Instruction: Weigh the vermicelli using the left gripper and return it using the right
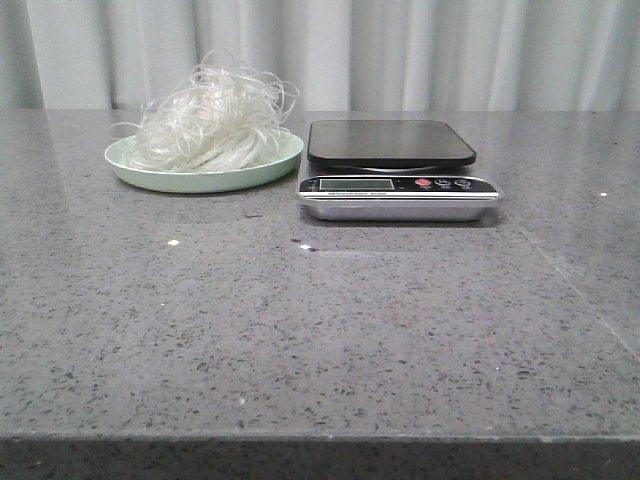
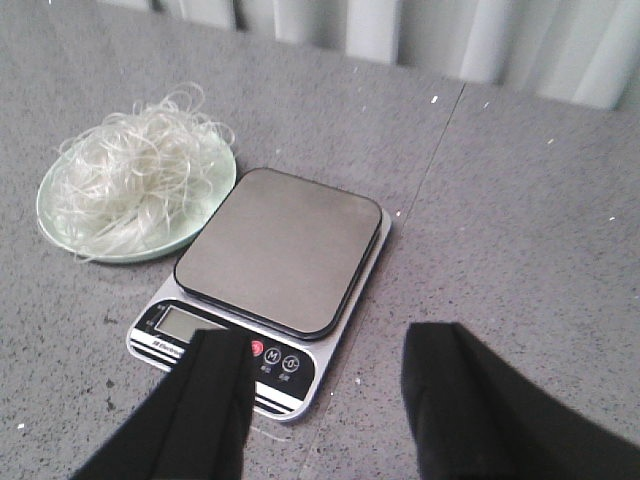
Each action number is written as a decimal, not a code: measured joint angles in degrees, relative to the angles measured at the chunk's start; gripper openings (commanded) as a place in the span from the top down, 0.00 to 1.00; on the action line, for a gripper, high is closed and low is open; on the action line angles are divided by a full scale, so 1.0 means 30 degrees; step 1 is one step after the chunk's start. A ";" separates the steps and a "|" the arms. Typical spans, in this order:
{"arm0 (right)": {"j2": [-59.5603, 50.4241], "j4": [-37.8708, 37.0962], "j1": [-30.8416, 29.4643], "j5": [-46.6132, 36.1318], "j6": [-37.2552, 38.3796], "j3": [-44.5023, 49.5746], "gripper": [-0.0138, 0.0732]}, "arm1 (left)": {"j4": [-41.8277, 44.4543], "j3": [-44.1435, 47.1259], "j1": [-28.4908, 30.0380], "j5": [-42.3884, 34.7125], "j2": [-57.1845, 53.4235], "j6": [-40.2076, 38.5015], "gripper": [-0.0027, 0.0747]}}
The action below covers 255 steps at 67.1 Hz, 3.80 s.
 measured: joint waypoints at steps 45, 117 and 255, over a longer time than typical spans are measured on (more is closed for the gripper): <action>-1.3113 0.0175 0.0000 -0.4994 -0.0121 1.0556 0.66 | 0.0000 0.0000 0.0000 0.0000 0.0000 0.0000 0.79; -1.3119 0.2563 0.0000 -0.3909 0.0463 1.0695 0.66 | 0.0290 0.7414 0.8104 -0.5725 -0.1535 0.0000 0.79; -1.5712 -0.3138 -0.5295 -1.2391 0.0463 1.8543 0.66 | 0.1143 0.7414 0.7902 -0.6393 -0.1535 -0.0030 0.79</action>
